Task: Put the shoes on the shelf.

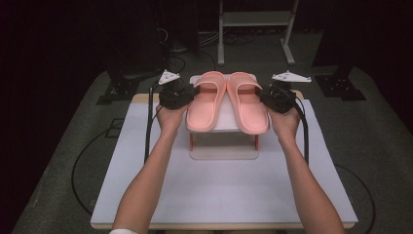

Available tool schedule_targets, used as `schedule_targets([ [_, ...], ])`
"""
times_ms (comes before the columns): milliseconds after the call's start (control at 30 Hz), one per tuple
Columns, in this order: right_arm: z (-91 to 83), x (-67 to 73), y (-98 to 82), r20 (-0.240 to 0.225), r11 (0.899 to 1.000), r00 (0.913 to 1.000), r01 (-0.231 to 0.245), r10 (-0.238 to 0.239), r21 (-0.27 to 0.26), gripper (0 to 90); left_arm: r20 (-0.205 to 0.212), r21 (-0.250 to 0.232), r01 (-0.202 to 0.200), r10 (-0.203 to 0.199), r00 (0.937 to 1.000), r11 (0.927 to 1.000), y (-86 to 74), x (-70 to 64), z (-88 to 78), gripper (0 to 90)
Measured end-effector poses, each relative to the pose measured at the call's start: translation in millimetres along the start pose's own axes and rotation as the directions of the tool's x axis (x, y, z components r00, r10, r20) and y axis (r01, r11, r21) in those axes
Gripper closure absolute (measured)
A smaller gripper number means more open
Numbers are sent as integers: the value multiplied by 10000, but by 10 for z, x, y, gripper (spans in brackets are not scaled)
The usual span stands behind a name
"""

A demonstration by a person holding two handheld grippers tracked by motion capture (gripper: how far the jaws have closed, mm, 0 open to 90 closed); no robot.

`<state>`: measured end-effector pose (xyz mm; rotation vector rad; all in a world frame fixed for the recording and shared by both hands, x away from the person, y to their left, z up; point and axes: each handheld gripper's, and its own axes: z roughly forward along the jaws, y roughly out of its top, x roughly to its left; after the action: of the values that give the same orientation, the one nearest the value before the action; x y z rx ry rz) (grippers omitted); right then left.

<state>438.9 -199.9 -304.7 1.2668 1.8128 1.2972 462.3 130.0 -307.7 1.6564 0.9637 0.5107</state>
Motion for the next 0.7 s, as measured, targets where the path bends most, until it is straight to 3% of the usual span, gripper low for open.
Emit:
schedule_targets([
  [433,57,52,25,205,9998,9996,-177,178,-58,683,21,9,-22,22,10000,10000,-7,-12,24,658],
  [700,111,89,29,75,9998,9998,-167,167,-92,672,55,-38,-2,3,10000,10000,-10,-19,56,654],
])
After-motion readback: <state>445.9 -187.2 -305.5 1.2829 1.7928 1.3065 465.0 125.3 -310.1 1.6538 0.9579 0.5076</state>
